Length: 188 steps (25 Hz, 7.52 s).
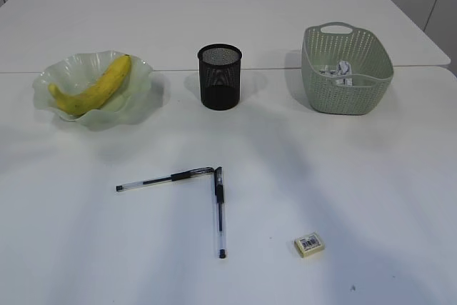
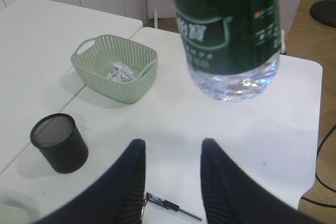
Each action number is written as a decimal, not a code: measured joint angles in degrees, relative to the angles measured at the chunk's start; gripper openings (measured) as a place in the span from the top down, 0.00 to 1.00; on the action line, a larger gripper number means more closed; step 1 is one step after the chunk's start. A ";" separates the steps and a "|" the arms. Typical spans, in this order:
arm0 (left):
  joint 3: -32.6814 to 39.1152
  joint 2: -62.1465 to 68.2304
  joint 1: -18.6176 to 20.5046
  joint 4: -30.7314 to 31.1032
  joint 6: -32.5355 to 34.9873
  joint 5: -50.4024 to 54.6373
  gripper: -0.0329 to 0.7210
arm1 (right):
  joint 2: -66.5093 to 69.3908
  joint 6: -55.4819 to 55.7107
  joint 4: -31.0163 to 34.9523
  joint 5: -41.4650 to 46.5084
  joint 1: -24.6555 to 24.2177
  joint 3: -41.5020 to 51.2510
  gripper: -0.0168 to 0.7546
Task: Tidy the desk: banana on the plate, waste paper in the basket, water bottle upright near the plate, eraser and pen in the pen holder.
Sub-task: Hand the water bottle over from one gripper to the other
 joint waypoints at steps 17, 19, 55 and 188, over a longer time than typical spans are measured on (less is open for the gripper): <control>0.00 19.59 0.08 -2.30 10.21 1.98 0.63 | 0.00 -2.32 0.00 0.10 0.00 0.00 0.52; 0.00 21.89 0.08 -4.36 12.36 1.98 0.63 | 0.00 -2.43 -0.37 0.10 0.00 0.00 0.52; 3.34 24.65 17.64 -29.88 26.63 7.36 0.63 | 0.00 -3.10 -4.59 0.10 0.00 0.00 0.52; 35.26 -4.46 8.90 -46.40 36.21 6.76 0.22 | 4.69 -5.50 1.77 -0.17 0.00 0.00 0.52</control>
